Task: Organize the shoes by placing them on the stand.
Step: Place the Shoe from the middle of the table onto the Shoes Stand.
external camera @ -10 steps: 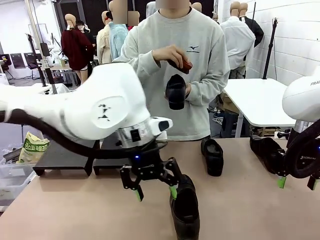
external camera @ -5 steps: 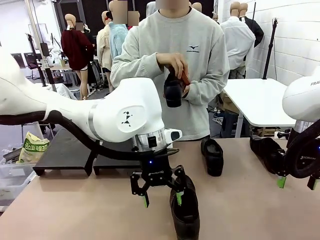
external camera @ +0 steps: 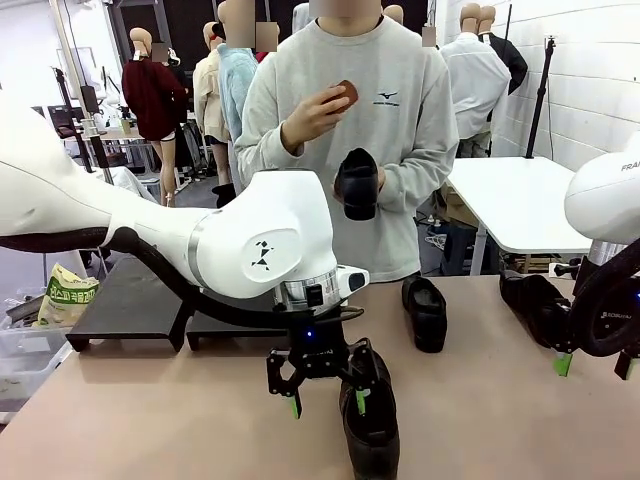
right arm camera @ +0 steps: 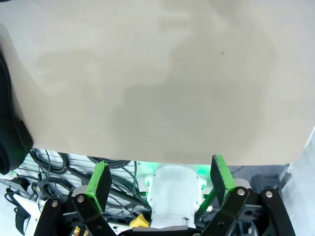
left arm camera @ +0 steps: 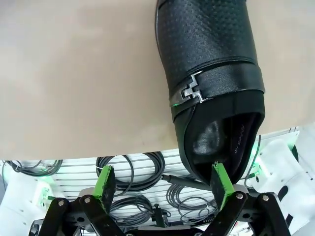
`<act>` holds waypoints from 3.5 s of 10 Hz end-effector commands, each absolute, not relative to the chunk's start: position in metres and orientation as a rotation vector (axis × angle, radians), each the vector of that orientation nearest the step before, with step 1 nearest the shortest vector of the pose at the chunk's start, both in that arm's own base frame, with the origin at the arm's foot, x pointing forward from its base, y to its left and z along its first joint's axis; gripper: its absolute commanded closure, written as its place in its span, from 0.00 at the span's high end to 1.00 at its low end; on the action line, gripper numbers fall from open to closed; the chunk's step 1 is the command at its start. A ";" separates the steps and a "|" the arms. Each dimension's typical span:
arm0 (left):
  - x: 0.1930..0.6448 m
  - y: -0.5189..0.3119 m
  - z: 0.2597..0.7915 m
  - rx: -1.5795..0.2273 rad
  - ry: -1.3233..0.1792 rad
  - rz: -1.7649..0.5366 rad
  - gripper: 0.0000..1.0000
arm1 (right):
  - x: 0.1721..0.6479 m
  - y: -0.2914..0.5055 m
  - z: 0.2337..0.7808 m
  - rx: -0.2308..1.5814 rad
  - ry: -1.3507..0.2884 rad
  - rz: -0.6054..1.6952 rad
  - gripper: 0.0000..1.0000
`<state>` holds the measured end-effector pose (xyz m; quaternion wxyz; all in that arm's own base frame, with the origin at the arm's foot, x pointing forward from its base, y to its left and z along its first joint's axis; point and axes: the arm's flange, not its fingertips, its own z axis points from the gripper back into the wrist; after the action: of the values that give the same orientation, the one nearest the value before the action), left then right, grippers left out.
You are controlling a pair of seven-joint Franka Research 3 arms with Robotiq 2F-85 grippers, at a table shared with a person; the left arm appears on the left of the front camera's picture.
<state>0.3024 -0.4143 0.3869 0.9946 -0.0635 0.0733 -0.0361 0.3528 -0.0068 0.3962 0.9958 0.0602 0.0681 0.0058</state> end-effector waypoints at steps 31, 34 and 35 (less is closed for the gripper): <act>0.286 -0.198 0.446 -0.176 -0.077 0.086 0.00 | 0.353 -0.005 0.396 0.117 0.139 0.004 1.00; 0.299 -0.128 0.500 -0.134 -0.231 0.138 0.00 | 0.353 -0.005 0.396 0.117 0.139 0.004 1.00; 0.299 -0.122 0.512 -0.238 -0.169 0.130 0.00 | 0.353 -0.005 0.396 0.117 0.139 0.004 1.00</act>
<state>0.3013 -0.1251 0.5051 0.9880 -0.0867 -0.1013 0.0779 0.3527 -0.0070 0.3964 0.9959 0.0604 0.0679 0.0055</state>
